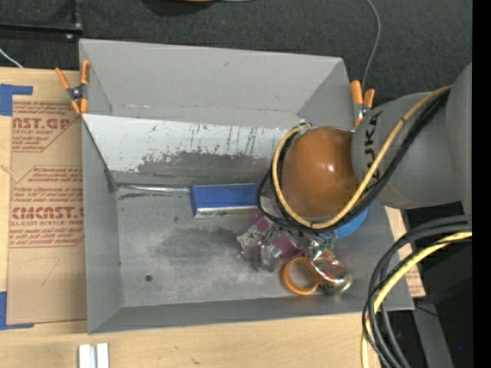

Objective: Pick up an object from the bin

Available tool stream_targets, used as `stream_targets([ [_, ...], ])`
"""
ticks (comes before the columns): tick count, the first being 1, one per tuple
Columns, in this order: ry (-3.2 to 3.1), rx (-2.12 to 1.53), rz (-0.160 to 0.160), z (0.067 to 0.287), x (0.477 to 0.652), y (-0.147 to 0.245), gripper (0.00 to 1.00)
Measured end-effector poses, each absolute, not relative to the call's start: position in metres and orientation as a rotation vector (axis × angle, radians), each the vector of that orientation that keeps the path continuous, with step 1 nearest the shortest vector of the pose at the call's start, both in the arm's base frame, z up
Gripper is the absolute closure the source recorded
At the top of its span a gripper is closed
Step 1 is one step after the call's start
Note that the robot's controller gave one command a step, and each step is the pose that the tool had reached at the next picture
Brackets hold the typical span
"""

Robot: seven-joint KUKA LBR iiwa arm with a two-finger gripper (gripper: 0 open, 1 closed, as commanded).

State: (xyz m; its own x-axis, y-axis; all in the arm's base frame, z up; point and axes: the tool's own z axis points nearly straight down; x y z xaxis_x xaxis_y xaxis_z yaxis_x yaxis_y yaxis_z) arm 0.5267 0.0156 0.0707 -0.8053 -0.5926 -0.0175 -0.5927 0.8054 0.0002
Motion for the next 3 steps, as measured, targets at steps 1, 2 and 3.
stream_targets([
  [1,2.969,-0.975,0.009,0.071,0.527,0.016,1.0],
  [2,2.969,-0.975,0.009,0.071,0.527,0.016,1.0],
  [3,2.996,-0.892,0.021,0.069,0.519,-0.018,1.0],
])
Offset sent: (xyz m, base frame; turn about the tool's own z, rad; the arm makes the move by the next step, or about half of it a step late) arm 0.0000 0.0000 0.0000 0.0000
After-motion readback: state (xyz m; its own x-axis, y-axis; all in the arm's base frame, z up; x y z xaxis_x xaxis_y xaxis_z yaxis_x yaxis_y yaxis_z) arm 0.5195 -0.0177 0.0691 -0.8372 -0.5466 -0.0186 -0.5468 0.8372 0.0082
